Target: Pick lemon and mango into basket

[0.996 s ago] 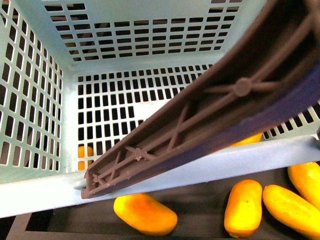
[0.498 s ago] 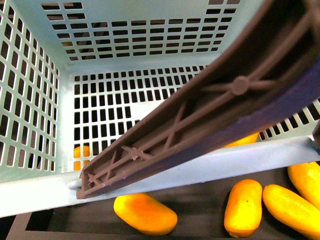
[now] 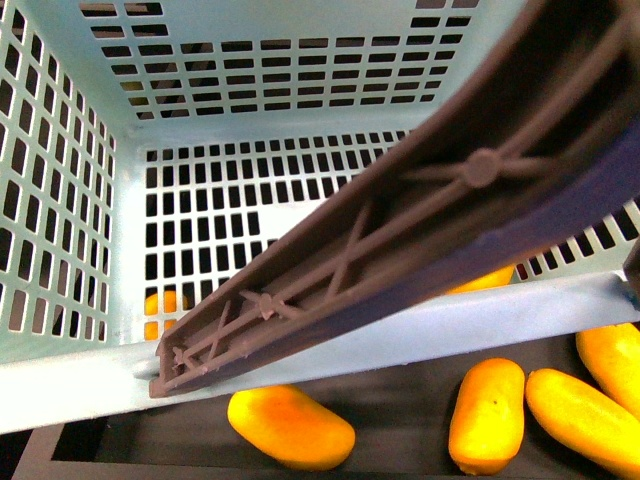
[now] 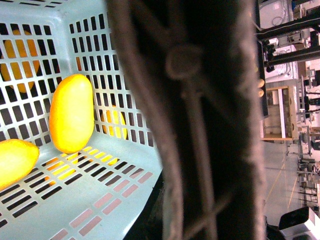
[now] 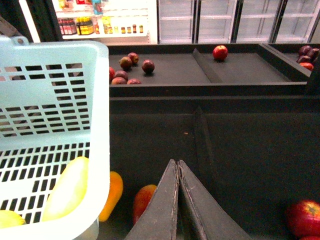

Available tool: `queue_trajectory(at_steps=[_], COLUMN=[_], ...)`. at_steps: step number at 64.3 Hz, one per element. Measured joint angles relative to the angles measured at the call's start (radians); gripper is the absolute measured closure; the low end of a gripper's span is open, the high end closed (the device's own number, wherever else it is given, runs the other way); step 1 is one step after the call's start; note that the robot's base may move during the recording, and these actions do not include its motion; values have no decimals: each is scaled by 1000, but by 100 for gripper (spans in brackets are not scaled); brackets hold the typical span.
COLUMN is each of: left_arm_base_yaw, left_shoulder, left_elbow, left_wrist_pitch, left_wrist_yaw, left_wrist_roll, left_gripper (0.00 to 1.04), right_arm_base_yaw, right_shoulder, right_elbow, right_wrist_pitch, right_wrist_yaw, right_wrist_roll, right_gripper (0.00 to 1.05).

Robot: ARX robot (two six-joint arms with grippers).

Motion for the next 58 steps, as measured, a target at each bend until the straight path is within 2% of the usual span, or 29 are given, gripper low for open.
queue_trajectory(at_steps=[7,10,43,48,58], left_arm_base_yaw=[0,0,0,0,-7], left_shoulder=[0,0,0,0,0], left_elbow=[0,0,0,0,0], left_wrist_pitch=[0,0,0,0,0], left_wrist_yaw=[2,2,2,2,3], left_wrist_roll=[0,-2,-1,-1,3], left_gripper=[100,100,100,100,100], right_arm_base_yaw=[0,0,0,0,0], right_shoulder=[-2,-2,-3,-3,-3], right_elbow=[0,0,0,0,0], right_wrist_pitch=[-3,-2,-3,-2,-4], right_wrist_yaw=[0,0,0,0,3], right_wrist_roll=[0,0,0,0,0], right_gripper=[103,99,22,8,9])
